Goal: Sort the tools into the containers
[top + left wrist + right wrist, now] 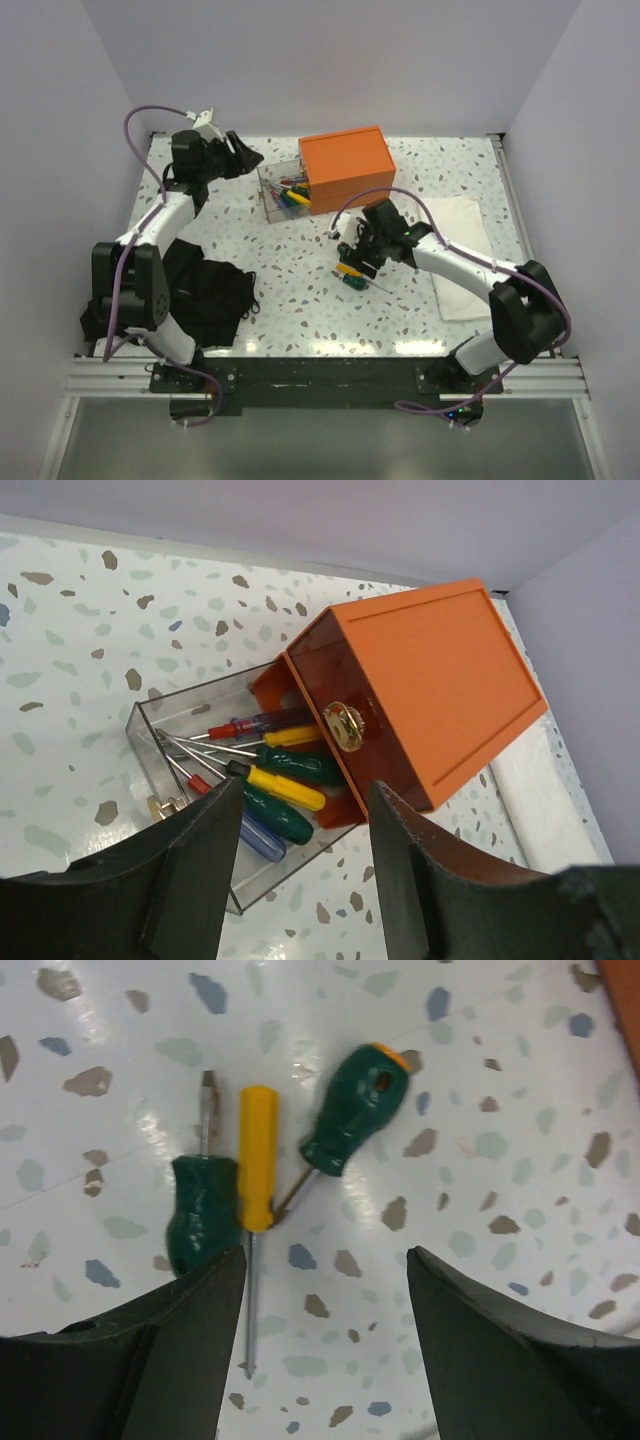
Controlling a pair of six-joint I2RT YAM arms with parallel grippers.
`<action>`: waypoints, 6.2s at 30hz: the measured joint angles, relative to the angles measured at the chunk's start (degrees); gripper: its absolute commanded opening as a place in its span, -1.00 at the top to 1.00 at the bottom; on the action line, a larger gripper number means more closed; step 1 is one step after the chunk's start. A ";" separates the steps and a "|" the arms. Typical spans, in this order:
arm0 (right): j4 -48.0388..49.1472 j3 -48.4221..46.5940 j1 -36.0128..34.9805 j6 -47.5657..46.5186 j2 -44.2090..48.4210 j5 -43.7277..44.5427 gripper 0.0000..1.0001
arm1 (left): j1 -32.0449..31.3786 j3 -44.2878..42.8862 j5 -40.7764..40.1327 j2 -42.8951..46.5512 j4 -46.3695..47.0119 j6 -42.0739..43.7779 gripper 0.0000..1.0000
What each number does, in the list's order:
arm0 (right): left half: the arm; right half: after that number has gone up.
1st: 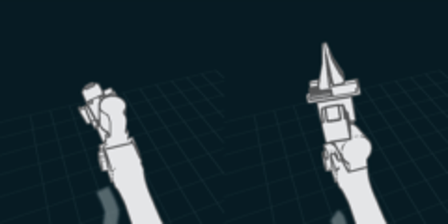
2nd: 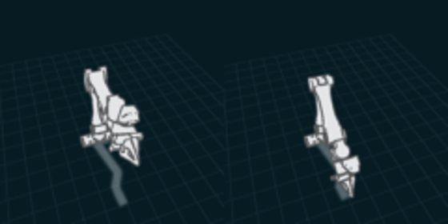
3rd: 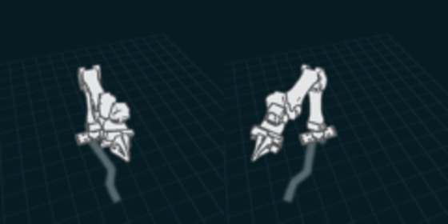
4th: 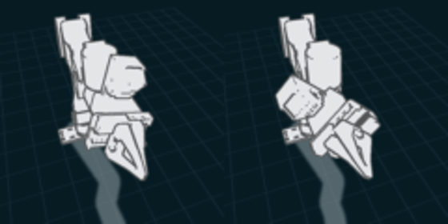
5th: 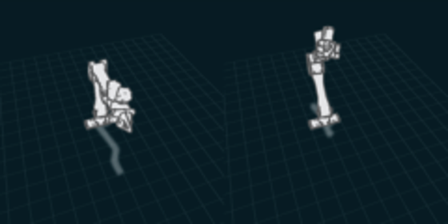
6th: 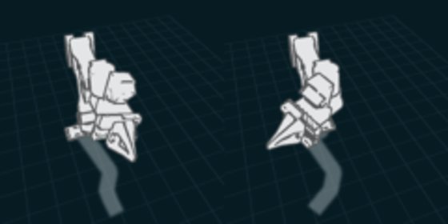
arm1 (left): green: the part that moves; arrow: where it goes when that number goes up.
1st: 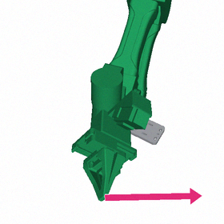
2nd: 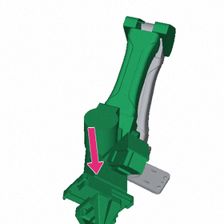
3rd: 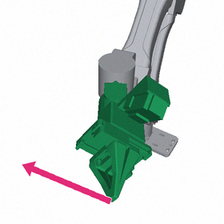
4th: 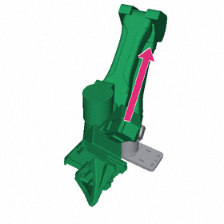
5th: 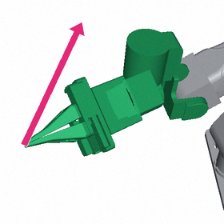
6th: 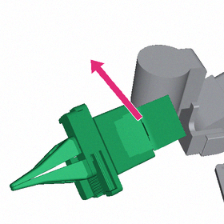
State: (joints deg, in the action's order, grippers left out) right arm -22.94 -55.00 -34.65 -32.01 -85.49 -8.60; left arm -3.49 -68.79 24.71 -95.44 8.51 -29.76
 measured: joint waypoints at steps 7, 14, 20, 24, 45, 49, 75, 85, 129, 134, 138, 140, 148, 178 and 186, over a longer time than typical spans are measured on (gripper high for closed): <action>-0.37 -0.31 -2.64 -0.31 -5.03 2.19 -0.34 | 0.11 7.45 0.17 9.99 -0.66 2.47 -0.15; -4.50 0.17 -2.43 -1.81 -4.83 3.13 -0.30 | 0.92 10.62 0.02 11.06 -0.96 2.51 -0.13; -5.40 2.01 -2.82 -2.93 -4.90 3.37 0.01 | 1.01 10.71 0.00 11.04 -0.74 2.01 -0.12; -5.38 2.23 -3.34 -4.28 -6.64 3.37 0.76 | 1.01 11.21 0.00 11.04 -0.46 1.81 -0.12; -15.34 -24.65 -3.93 3.28 -6.10 -4.42 1.00 | 1.18 13.00 -0.83 11.76 -0.46 1.88 -0.11; -9.70 -37.99 -3.98 11.23 -15.19 -4.94 1.00 | 1.55 13.00 -0.87 11.85 -0.57 1.84 -0.10; -0.24 -71.23 -7.48 19.71 -49.77 11.17 0.75 | 10.60 20.74 -2.40 24.74 -1.81 1.70 -0.11; -1.84 -67.60 -8.52 19.80 -49.22 14.69 -0.01 | 10.60 20.83 -1.60 16.17 2.21 0.20 0.03; 7.34 -61.86 12.28 31.67 -43.12 18.88 1.00 | -3.82 -7.41 5.55 -22.32 5.62 1.05 1.00; 7.45 -61.75 12.28 32.11 -43.12 18.21 1.00 | -0.76 -7.39 4.37 -18.03 5.40 2.64 1.00; 7.63 -61.61 12.28 32.33 -43.10 18.05 1.00 | 2.56 -7.89 1.03 -14.56 3.80 5.27 1.00; 7.91 -61.27 12.28 32.52 -42.97 18.05 1.00 | 3.54 -8.37 -0.94 -14.60 2.47 6.23 1.00; 8.90 -60.02 12.28 33.20 -42.42 17.90 1.00 | 2.23 -8.15 -3.61 -20.65 -0.22 6.95 1.00; 11.02 -55.69 12.28 33.55 -40.00 16.39 1.00 | -11.28 -7.17 -7.56 -21.22 -4.17 7.76 0.06; 11.15 -55.56 12.39 33.55 -40.00 16.09 1.00 | -7.41 -3.58 -5.27 -11.43 -4.68 6.47 -0.33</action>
State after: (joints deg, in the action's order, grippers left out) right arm -11.79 -110.56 -22.26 1.54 -125.49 7.49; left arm -10.90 -72.38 19.44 -106.87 3.84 -23.29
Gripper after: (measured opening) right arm 0.007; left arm 0.640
